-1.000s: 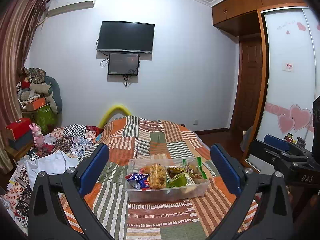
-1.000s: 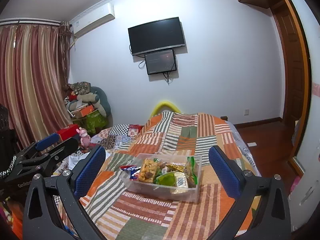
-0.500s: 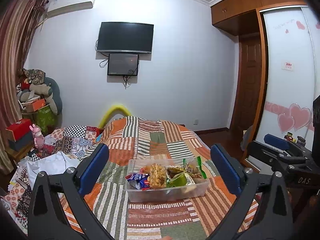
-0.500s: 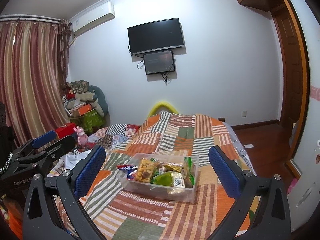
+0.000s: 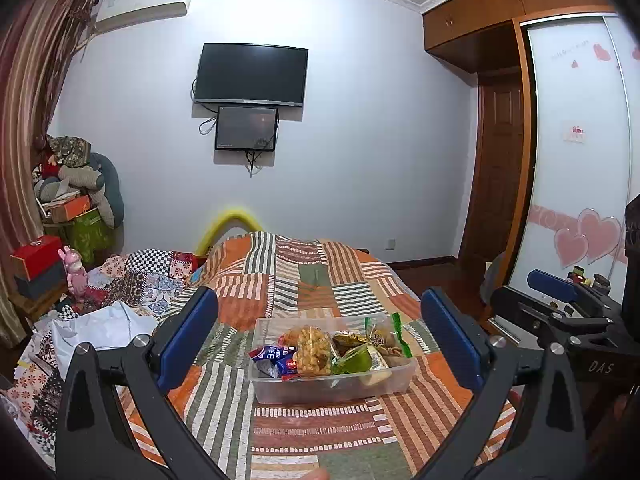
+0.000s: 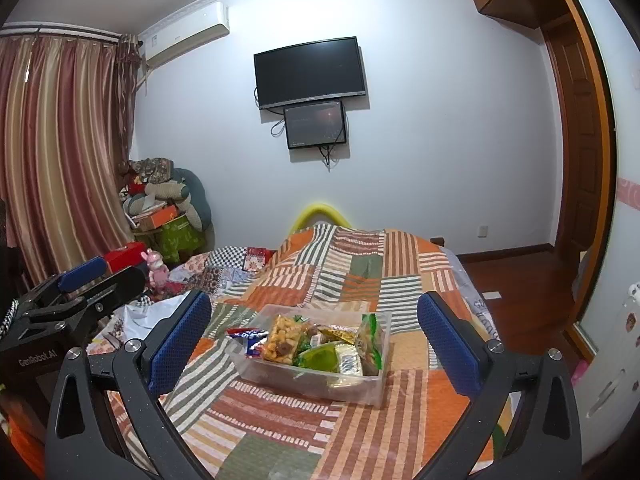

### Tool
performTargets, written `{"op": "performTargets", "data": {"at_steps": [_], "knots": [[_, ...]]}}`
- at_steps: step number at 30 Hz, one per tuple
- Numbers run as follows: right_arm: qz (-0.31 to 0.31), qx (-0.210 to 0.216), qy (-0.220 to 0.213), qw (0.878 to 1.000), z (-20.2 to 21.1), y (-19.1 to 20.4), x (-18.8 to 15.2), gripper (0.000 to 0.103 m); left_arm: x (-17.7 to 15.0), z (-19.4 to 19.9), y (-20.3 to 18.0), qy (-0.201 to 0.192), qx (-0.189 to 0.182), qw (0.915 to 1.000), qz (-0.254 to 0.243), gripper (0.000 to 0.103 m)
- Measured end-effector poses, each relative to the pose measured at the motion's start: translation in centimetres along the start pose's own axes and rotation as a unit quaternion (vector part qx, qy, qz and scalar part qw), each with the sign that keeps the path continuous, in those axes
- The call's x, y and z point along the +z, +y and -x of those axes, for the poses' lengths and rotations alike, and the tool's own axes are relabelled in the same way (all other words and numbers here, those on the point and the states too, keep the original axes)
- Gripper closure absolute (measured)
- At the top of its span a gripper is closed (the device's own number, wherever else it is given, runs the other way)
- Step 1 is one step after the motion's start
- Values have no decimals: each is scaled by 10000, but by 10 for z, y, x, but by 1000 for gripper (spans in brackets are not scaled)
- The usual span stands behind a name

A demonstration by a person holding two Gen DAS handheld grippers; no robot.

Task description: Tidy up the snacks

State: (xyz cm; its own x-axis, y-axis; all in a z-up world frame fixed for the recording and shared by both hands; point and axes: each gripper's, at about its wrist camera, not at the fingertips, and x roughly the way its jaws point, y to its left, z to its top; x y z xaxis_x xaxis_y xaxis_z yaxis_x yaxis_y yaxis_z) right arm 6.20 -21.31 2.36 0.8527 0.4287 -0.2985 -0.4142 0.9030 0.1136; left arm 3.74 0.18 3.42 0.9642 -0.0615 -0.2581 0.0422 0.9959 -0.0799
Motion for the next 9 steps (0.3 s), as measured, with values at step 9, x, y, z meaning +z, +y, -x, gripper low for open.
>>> {"op": "performTargets", "data": {"at_steps": [9], "knots": [[4,-14,42,10000,-3,-1,-1,0,-2,-4,0,37,40,10000,-15,0]]}}
